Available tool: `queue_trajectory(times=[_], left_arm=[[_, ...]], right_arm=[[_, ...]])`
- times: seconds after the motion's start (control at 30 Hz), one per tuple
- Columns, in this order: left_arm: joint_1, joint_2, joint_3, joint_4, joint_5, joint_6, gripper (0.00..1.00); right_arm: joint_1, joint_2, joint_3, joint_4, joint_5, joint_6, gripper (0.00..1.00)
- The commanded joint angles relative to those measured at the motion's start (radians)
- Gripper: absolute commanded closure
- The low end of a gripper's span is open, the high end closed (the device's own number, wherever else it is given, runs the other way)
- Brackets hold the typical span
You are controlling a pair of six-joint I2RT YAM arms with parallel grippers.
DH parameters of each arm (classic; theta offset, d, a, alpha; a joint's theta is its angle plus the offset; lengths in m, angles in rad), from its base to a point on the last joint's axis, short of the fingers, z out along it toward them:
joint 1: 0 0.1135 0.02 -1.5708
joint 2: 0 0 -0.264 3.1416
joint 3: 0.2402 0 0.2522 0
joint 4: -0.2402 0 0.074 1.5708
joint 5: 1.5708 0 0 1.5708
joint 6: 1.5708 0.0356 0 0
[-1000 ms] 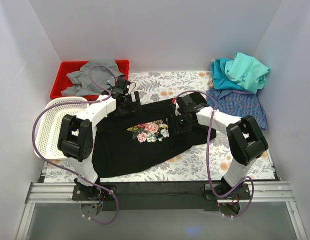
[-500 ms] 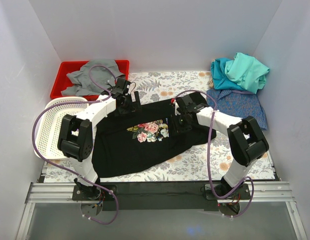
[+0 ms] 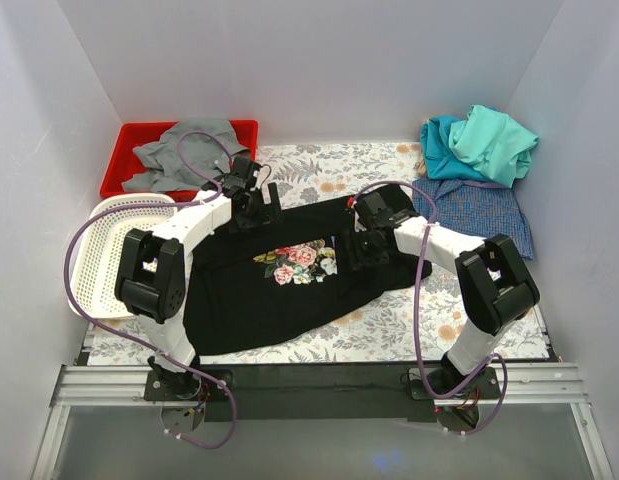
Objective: Fold and stack the t-shirts
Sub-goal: Fold the tshirt
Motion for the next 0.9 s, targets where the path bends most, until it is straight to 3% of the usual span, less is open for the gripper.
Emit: queue_trajectory(times=[0.0,0.17,0.23,0.27,0.37,0.57,0.87], left_arm=[[0.005,-0.046,-0.015,0.013,0.009,-0.01,0.05],[0.005,-0.035,-0.01,0.007,0.009,-0.005,0.05],[0.005,-0.037,-0.01,0.007,0.009,-0.004,0.05],[0.005,-0.037,-0.01,0.007,0.009,-0.002,0.05],[0.005,-0.034,-0.009,0.003,0.006,-0.002,0.05],[0.005,-0.037,-0.003,-0.003,-0.012,-0.007,0.05],[0.005,-0.084,0.014,-0.023,-0.134,-0.047,0.05]], right_arm=[[0.002,0.002,-0.009,0.03,-0.019,-0.001,0.45],[0.002,0.022,-0.011,0.04,-0.053,-0.007,0.53],[0.002,0.021,-0.014,0.048,-0.069,-0.004,0.67],[0.002,0.018,-0.014,0.051,-0.075,-0.006,0.8],[0.002,0.004,-0.005,0.054,-0.096,-0.004,0.98],[0.002,-0.058,0.046,0.065,-0.17,-0.012,0.99],[0.013,0.116,0.241,0.082,-0.3,-0.024,0.99]])
